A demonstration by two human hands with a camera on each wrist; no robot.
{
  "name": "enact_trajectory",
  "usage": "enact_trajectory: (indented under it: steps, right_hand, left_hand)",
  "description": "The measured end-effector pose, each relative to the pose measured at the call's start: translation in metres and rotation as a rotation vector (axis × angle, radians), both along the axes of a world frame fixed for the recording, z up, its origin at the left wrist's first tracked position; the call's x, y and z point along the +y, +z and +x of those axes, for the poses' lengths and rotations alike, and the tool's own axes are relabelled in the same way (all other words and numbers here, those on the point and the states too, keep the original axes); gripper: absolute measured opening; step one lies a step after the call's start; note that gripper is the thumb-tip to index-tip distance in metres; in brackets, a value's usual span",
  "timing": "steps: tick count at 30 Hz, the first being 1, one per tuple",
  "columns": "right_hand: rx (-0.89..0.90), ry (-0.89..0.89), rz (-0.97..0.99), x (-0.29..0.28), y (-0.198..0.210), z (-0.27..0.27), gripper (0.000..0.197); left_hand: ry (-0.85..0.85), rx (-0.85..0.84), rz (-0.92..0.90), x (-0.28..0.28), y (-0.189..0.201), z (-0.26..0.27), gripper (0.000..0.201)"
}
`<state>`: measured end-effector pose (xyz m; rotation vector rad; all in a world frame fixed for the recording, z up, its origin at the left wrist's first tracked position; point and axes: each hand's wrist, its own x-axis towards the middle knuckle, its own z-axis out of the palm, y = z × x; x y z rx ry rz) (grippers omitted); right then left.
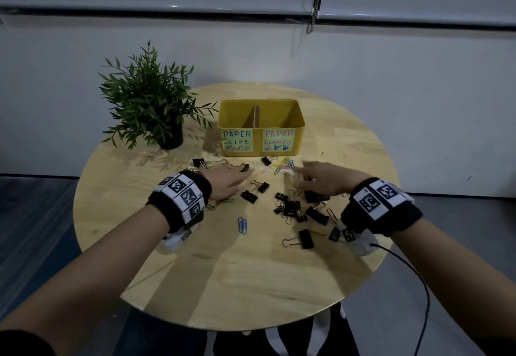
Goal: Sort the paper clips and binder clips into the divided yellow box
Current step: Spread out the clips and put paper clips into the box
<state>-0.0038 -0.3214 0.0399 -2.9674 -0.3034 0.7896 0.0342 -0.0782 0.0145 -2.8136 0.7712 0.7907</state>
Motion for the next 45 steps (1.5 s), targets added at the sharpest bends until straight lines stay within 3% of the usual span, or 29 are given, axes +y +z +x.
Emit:
enact_trajectory:
  steps: [7, 11, 15, 19, 24, 30, 34, 37, 41, 45]
  right_hand:
    - [-0.013, -0.063, -0.067, 0.035, -0.028, 0.038, 0.065]
    - [0.056, 0.018, -0.122, 0.058, -0.025, 0.017, 0.062]
    - [0.052, 0.145, -0.088, 0.052, -0.012, -0.015, 0.064]
    - [0.071, 0.290, -0.202, 0.038, -0.020, -0.037, 0.067]
    - [-0.017, 0.206, -0.210, 0.025, -0.028, -0.028, 0.066]
    - [0.040, 0.126, -0.139, 0.046, -0.018, -0.006, 0.076]
    - [0.049, 0.234, -0.203, 0.071, -0.019, -0.007, 0.072]
    - [-0.044, 0.336, -0.201, 0.075, -0.022, -0.019, 0.072]
    - [-0.131, 0.454, -0.189, 0.060, -0.026, -0.048, 0.062]
    - [-0.211, 0.375, -0.250, 0.036, -0.035, -0.057, 0.061]
  left_hand:
    - [0.094, -0.056, 0.190, -0.009, 0.014, -0.011, 0.061]
    - [0.180, -0.070, 0.144, -0.001, 0.006, -0.003, 0.066]
    - [0.063, -0.110, 0.077, -0.004, 0.006, -0.015, 0.067]
    - [-0.075, 0.089, 0.113, -0.008, 0.001, -0.039, 0.069]
    - [-0.084, 0.128, 0.162, -0.005, 0.002, -0.059, 0.071]
    - [-0.020, 0.112, 0.240, 0.016, 0.001, -0.076, 0.076]
    - [0.097, 0.062, 0.262, 0.033, -0.005, -0.073, 0.080]
    - [0.178, 0.040, 0.269, 0.042, -0.006, -0.061, 0.084]
    - [0.173, -0.002, 0.163, 0.032, 0.003, -0.038, 0.086]
    - [0.047, 0.001, 0.000, -0.008, 0.008, -0.014, 0.073]
